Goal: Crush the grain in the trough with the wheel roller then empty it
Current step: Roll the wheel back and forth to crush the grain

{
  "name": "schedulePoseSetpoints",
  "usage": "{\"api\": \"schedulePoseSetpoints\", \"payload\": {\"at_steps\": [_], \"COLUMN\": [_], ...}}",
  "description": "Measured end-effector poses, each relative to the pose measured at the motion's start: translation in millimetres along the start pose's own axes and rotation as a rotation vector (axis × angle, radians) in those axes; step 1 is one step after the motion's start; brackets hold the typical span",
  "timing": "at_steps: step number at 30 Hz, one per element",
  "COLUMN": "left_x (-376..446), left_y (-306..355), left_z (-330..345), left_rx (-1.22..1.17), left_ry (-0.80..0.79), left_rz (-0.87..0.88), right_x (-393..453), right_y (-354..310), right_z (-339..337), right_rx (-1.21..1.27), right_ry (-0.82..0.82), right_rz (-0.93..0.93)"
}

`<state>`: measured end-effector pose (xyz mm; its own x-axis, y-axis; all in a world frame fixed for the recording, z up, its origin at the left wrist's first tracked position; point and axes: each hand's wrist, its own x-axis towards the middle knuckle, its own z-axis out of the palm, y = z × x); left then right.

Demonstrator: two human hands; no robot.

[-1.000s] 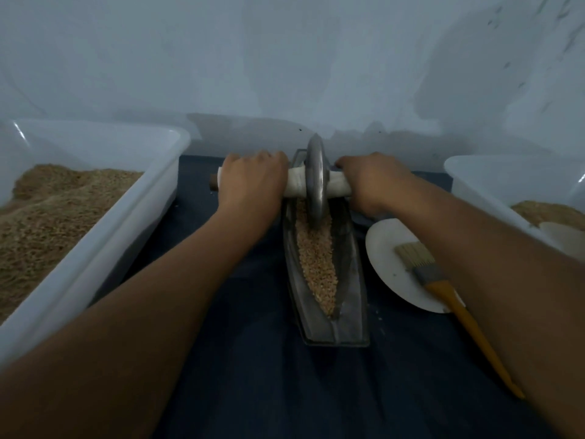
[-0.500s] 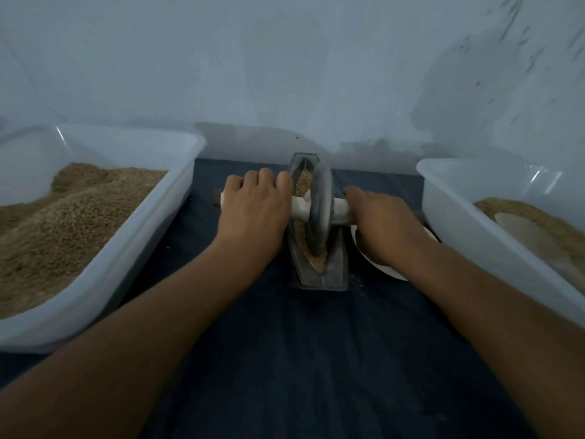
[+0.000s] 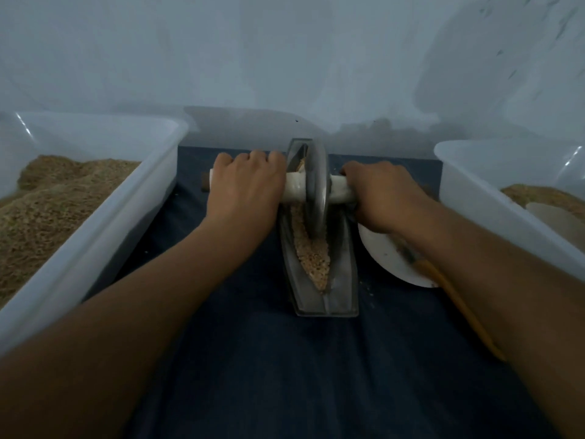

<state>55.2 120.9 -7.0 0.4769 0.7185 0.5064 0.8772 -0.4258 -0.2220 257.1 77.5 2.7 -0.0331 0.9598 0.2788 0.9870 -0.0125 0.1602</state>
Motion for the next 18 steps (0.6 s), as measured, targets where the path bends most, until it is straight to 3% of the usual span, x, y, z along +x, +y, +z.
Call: {"api": "schedulePoseSetpoints", "payload": {"at_steps": [13,18], "left_x": [59,50], "left_y": [-13,-11], "left_z": [27,21], "left_rx": [-0.019,-0.020], "left_ry": [-0.092,-0.071], "left_rz": [0.020,0.019], "right_x": [70,58], "right_y": [15,13], "right_z": [0,2], "right_rx": [-0.010,-0.023], "right_ry": [-0.241,-0.184], "right_rz": [-0.012,-0.010]}}
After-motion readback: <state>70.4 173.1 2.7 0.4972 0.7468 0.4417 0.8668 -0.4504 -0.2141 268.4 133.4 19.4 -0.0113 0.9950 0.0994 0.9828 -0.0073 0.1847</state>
